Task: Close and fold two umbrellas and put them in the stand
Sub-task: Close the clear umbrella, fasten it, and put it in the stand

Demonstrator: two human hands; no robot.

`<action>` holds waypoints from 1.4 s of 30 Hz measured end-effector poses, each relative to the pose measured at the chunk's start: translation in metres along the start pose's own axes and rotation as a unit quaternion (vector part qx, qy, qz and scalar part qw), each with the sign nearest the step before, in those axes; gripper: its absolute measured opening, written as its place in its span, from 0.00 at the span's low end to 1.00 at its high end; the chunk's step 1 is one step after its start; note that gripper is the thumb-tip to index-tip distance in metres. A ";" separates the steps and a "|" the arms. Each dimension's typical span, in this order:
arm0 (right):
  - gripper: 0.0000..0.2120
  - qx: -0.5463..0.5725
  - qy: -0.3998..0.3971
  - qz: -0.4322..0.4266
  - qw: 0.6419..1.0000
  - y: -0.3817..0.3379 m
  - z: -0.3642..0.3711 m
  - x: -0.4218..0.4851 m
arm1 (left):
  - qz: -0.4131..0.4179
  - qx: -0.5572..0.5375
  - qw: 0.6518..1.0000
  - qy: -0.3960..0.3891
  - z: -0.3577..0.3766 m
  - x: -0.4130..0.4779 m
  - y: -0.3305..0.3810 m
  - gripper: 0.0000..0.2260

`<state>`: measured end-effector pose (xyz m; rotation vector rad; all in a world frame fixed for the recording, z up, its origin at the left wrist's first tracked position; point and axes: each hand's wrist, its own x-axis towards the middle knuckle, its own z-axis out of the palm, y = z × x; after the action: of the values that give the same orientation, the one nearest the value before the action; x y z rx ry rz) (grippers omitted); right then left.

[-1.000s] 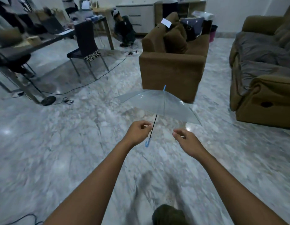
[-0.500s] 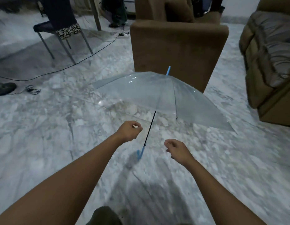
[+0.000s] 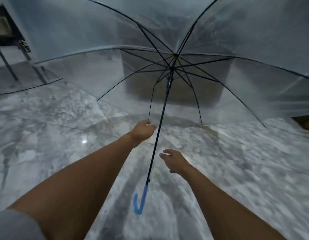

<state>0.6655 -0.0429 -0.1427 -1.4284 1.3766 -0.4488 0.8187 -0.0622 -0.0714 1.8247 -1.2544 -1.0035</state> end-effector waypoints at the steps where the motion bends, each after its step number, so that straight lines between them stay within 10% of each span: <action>1: 0.25 0.001 -0.002 -0.003 1.000 0.001 0.005 0.010 | -0.002 0.001 1.000 -0.004 0.004 0.009 -0.004 0.24; 11: 0.10 0.180 -0.021 -0.059 0.982 -0.006 0.051 0.025 | 0.016 -0.009 0.998 -0.060 0.018 0.037 0.011 0.12; 18: 0.16 0.144 0.213 -0.182 0.949 -0.026 0.038 -0.024 | 0.008 -0.103 0.993 -0.051 0.004 0.015 0.071 0.14; 27: 0.17 0.091 0.163 -0.243 0.952 -0.046 -0.004 -0.085 | 0.065 -0.298 0.944 0.121 -0.058 -0.006 0.181 0.16; 42: 0.14 0.045 0.167 -0.272 0.947 -0.107 -0.077 -0.095 | 0.050 -0.349 0.934 -0.055 -0.001 -0.078 0.162 0.13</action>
<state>0.6283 -0.0138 0.0130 -1.7043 1.1814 -1.1407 0.7353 -0.0351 0.0850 1.1554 -0.8744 -1.2976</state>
